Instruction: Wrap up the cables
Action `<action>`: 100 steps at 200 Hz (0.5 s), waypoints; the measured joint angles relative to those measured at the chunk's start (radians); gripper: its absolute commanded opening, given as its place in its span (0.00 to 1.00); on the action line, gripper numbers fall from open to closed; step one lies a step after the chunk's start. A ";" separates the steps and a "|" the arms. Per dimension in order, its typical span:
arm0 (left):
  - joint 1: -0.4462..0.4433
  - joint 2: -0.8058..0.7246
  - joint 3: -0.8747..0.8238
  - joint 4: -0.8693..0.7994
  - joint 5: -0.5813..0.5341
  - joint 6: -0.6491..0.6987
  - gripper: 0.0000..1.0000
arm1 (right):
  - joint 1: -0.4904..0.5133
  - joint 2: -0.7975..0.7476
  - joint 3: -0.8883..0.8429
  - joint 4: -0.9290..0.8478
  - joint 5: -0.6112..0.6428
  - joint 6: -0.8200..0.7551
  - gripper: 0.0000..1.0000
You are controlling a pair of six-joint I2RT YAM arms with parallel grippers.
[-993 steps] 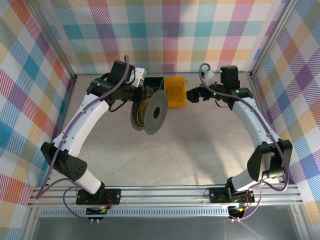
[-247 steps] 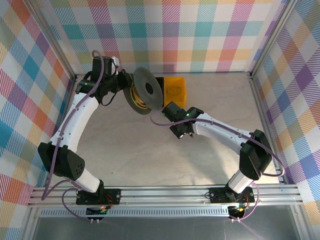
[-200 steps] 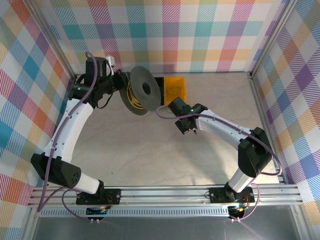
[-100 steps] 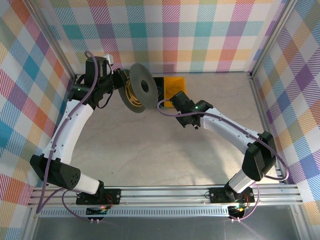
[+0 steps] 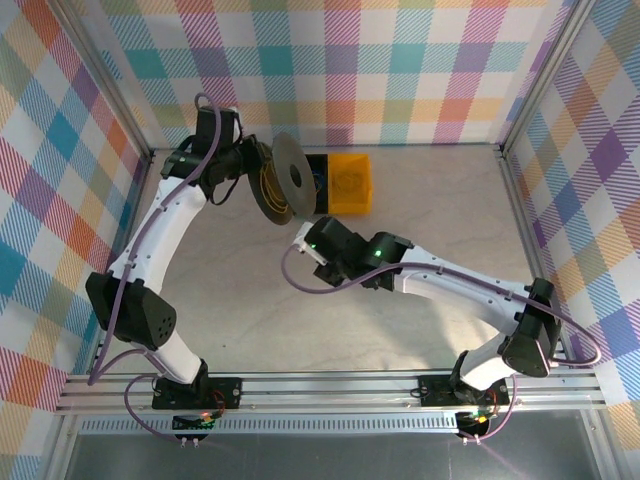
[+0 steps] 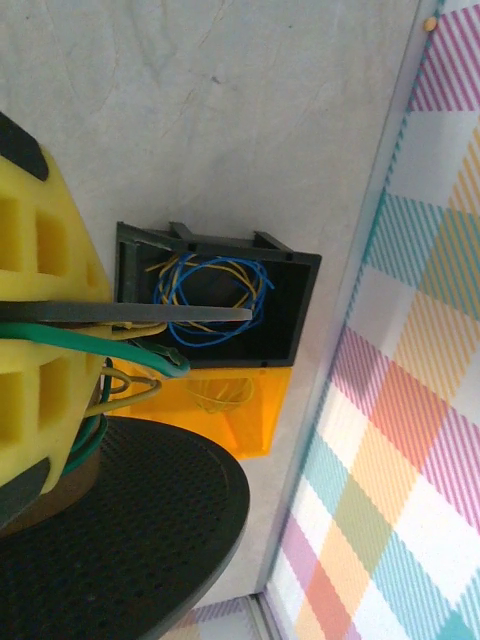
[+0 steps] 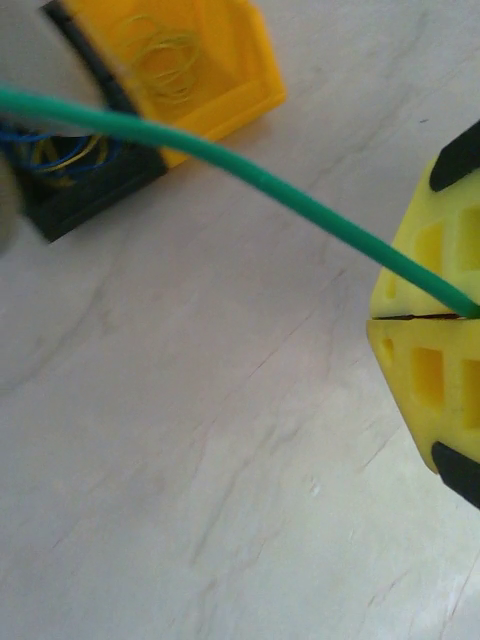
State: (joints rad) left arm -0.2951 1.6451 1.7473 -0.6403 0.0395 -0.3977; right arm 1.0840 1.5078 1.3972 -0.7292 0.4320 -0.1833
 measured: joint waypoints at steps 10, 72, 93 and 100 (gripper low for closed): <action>-0.011 0.004 0.000 -0.010 -0.005 0.008 0.00 | 0.017 0.018 0.046 -0.002 -0.015 -0.014 0.00; -0.066 0.014 0.000 -0.067 -0.034 0.082 0.00 | 0.011 0.137 0.421 -0.069 -0.109 -0.124 0.00; -0.095 0.014 0.001 -0.096 -0.035 0.122 0.00 | -0.033 0.183 0.522 -0.114 -0.186 -0.141 0.00; -0.103 0.014 0.002 -0.104 -0.038 0.135 0.00 | -0.053 0.197 0.551 -0.129 -0.224 -0.140 0.00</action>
State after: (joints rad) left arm -0.3977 1.6588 1.7489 -0.7441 0.0017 -0.2626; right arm 1.0306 1.7050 1.9480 -0.8585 0.2081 -0.3233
